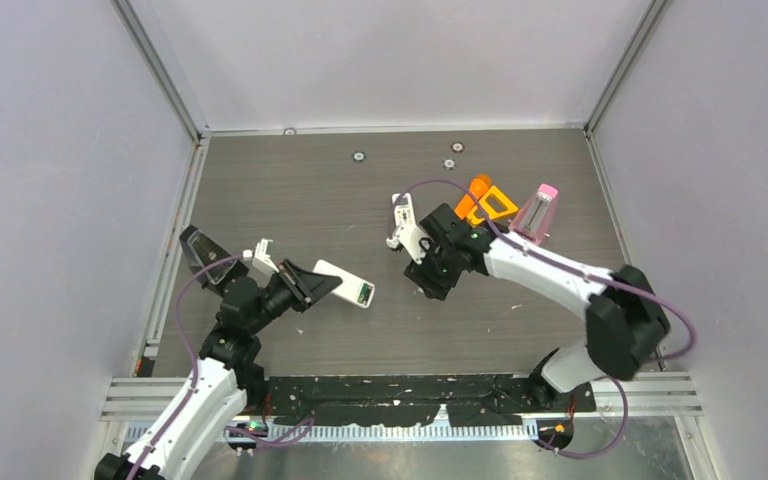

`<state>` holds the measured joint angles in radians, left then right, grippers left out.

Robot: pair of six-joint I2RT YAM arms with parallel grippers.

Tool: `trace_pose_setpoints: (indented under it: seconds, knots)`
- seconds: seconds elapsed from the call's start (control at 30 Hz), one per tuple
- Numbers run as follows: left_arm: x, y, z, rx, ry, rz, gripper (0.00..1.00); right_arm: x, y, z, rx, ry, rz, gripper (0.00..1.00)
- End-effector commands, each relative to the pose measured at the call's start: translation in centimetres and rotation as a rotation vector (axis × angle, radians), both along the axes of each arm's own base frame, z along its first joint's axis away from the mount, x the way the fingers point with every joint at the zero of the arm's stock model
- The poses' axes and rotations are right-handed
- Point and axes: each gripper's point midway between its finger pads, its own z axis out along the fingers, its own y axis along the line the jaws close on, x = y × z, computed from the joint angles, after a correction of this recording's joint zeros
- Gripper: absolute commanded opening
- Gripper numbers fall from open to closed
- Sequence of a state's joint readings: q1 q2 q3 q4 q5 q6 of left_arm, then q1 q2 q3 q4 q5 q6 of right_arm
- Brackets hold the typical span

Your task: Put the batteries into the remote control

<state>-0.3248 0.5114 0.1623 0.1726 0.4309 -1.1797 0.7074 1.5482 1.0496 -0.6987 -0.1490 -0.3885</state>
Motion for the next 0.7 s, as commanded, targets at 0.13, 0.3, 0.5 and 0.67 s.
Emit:
trace_pose_setpoints:
  seconds: [0.13, 0.3, 0.5, 0.67]
  knots:
    - [0.3, 0.0, 5.1, 0.045, -0.276, -0.030, 0.00, -3.1, 7.9, 10.4, 0.405, -0.278, 0.036, 0.39]
    - [0.1, 0.2, 6.1, 0.073, -0.355, -0.024, 0.00, -5.2, 10.4, 13.6, 0.505, -0.354, 0.024, 0.38]
    - [-0.5, 0.3, 7.3, 0.087, -0.445, -0.032, 0.00, -5.7, 12.9, 13.6, 0.479, -0.367, 0.018, 0.35]
    - [-0.8, 0.4, 7.4, 0.108, -0.473, -0.045, 0.00, -6.2, 14.8, 13.7, 0.464, -0.385, 0.038, 0.33]
